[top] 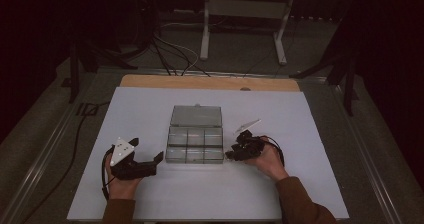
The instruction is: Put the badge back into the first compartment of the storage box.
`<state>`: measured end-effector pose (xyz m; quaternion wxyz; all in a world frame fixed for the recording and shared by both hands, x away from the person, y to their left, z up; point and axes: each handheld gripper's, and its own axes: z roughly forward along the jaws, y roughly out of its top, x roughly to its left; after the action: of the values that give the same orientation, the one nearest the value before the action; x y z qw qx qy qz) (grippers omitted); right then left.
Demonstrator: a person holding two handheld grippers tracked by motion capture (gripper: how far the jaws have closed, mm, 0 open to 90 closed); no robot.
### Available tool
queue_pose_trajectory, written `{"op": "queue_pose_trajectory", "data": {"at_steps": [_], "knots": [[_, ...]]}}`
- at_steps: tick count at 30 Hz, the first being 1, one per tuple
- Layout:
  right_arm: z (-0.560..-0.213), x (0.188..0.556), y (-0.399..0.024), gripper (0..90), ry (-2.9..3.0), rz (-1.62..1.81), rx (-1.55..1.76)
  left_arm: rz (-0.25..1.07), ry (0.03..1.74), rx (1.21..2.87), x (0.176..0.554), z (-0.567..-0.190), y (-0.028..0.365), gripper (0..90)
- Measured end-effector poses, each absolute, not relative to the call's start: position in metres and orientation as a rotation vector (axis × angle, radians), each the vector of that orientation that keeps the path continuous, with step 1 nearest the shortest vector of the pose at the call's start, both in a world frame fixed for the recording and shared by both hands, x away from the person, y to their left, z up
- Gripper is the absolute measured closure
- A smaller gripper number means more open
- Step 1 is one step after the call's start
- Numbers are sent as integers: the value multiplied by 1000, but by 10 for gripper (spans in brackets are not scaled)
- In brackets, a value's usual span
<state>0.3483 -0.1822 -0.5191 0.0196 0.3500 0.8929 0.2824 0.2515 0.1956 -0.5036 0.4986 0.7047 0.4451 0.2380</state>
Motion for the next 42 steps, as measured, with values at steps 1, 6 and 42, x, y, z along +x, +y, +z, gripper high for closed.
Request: {"op": "queue_pose_trajectory", "data": {"at_steps": [1,6,42], "knots": [[-520,348,-183,597,2771,882,1081,577,1078,1707,252,-504,195,12],[-517,345,-183,672,2774,899,1068,578,1081,1709,252,-504,195,12],[-502,328,-181,873,2824,894,912,580,1085,1709,252,-504,195,12]]}}
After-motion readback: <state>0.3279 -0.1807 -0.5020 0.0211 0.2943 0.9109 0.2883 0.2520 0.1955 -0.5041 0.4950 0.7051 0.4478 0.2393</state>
